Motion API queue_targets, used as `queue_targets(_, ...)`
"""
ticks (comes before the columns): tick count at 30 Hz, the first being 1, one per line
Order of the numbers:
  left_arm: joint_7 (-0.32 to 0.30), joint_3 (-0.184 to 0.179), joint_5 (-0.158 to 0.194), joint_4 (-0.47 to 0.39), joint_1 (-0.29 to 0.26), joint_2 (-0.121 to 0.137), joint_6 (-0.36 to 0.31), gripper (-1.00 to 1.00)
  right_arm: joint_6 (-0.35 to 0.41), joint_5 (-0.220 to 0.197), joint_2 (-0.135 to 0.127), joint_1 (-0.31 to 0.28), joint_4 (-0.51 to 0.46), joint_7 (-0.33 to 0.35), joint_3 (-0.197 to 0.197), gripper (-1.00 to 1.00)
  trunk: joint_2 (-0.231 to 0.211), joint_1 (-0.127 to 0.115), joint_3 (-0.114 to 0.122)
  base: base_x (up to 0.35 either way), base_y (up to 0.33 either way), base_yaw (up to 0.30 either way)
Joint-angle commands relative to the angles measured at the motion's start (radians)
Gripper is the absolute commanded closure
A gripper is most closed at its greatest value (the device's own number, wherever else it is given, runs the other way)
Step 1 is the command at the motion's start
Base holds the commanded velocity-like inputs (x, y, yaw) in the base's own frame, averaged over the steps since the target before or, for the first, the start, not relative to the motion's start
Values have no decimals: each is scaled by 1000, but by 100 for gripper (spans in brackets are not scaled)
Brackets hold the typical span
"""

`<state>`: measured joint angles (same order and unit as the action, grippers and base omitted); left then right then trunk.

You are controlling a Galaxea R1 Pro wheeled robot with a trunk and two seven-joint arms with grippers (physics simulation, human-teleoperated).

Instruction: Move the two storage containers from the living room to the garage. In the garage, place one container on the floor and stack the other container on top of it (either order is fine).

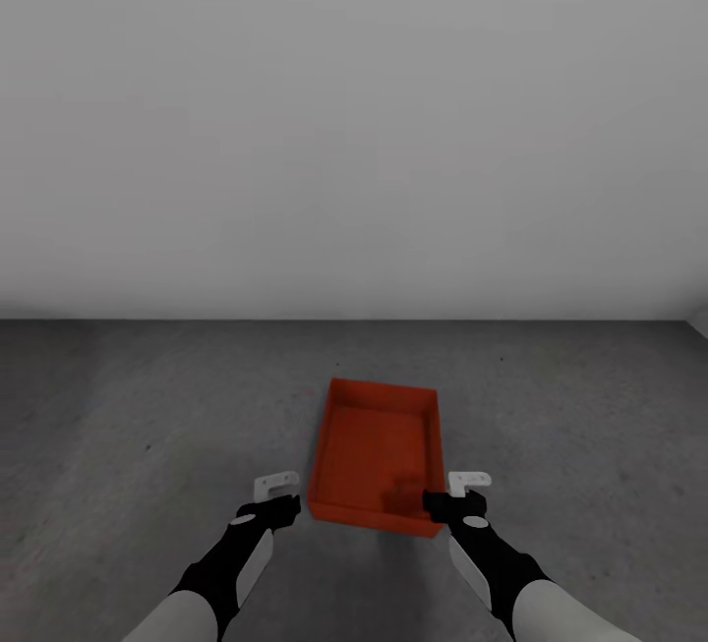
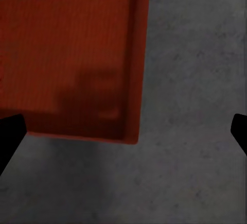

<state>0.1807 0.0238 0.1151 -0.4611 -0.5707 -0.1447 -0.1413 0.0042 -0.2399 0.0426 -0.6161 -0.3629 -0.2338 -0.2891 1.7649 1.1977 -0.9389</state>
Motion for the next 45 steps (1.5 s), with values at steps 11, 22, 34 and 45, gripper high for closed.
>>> queue_targets(11, 3, 4, 9, -2, 0, 0, -6, -100, 1, -10, -3, -1, -1, -7, -9, -100, -77, -42, 34, 0, 0, 0)
queue_targets(22, 3, 4, 10, 3, 0, 1, -8, -100, 1, -12, -5, -1, 0, -7, -9, -100, -154, -85, 68, 0, 0, 0)
queue_targets(34, 3, 4, 12, 10, 0, 2, -12, -100, 4, -15, -16, -1, 16, -2, -9, -100, -238, -131, 106, 0, 0, 0)
queue_targets(45, 4, 3, 12, 10, 0, 2, -12, -100, 3, -15, -20, -1, 18, -4, -9, -100, -315, -173, 140, 0, 0, 0)
